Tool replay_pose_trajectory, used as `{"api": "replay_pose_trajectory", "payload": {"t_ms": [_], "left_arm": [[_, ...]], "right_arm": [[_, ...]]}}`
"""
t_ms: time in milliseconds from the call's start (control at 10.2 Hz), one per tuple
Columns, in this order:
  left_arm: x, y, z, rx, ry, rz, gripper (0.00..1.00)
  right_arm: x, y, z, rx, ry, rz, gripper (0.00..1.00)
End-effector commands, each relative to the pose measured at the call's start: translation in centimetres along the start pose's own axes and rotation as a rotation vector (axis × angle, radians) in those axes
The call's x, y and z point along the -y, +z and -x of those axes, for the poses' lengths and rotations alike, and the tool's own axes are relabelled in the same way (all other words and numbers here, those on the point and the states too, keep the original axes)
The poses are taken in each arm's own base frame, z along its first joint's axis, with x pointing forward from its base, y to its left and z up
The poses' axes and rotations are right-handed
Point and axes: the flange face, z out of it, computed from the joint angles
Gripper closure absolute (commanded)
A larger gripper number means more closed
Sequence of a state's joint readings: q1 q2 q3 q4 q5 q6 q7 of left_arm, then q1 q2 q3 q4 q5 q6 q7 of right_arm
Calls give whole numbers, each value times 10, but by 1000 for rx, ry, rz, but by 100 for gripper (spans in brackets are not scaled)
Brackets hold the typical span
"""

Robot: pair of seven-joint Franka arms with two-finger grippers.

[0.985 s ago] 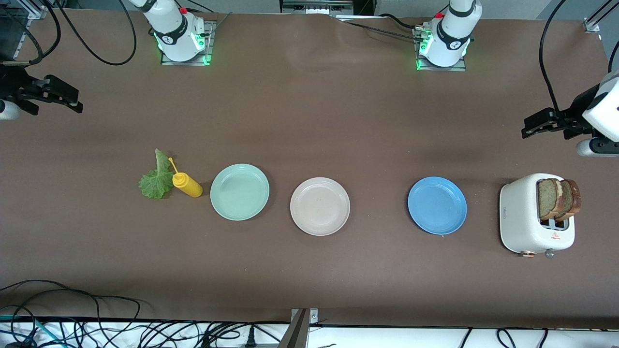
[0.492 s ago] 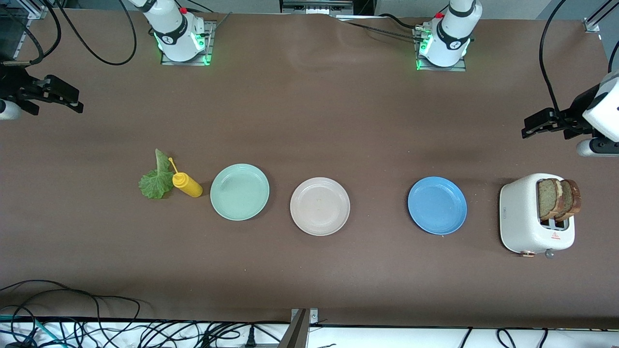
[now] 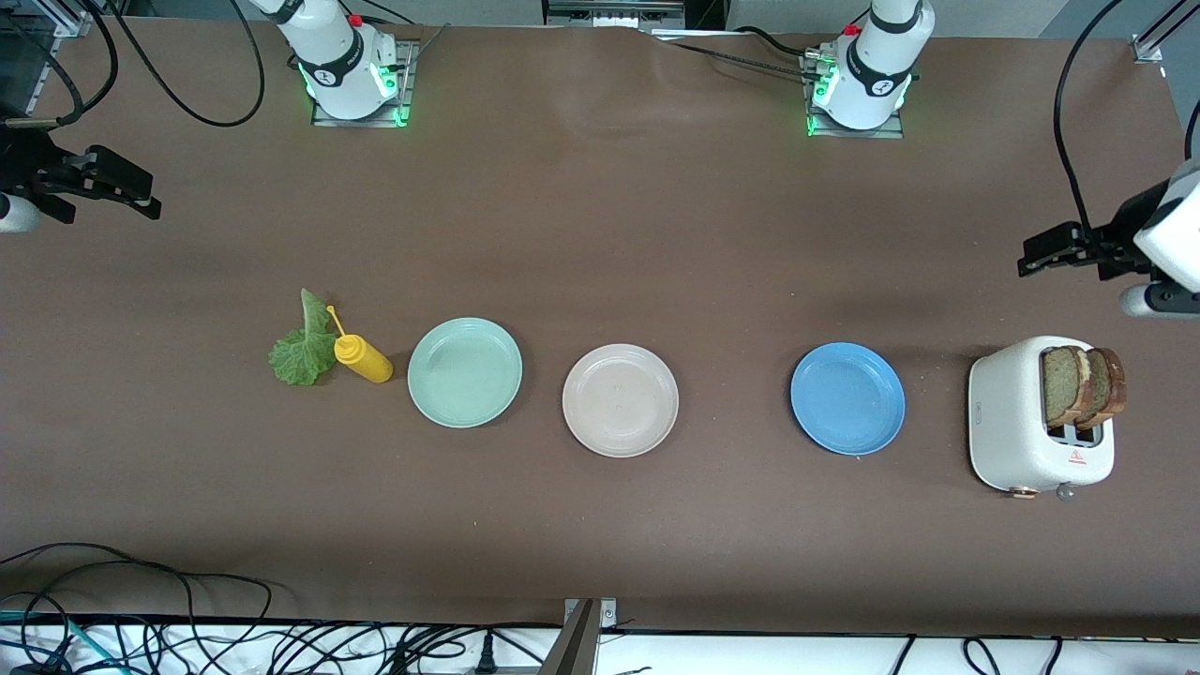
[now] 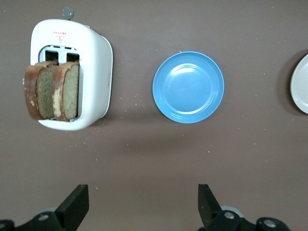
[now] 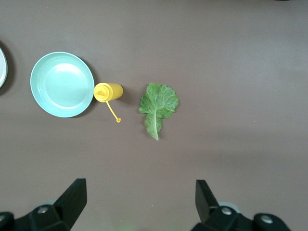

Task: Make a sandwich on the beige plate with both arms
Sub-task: 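Lower the left gripper over the toaster onto the bread slices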

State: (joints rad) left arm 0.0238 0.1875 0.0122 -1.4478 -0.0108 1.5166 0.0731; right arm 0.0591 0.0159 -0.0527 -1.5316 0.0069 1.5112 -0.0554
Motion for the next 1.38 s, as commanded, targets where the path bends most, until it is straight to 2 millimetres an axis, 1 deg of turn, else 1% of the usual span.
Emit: {"api": "replay_pose_trajectory", "payload": {"t_ms": [0,197,295,492,591,985,1083,1280], "left_arm": [[22,20,-18,1,56,-23,0],[40,40,-31,0,92,-21,0],[51,54,-39,-4,107,-23,0],[79,75,-52,-18,131,-27,0],[86,82,-58,-32,124,-33,0],[105,112,-72,-42,100,-37,0],[107,121,-75,-31,99,-36,0],[112,129,-79,-21,116,-101,0]], "right_arm": [[-1,-5,2,-4,-2,-16,0],[0,-5,2,-4,-4,-16,0],[0,-5,2,-4,-4,-16,0],[-1,-5,2,-4,-2,-16,0],[-2,-4,2,-1,-1,-16,0],[-2,-5,2,-2,-1,-16,0],[-2,-5,2,-2,-1,-16,0],[-2,-5,2,-2,-1,-16,0]]}}
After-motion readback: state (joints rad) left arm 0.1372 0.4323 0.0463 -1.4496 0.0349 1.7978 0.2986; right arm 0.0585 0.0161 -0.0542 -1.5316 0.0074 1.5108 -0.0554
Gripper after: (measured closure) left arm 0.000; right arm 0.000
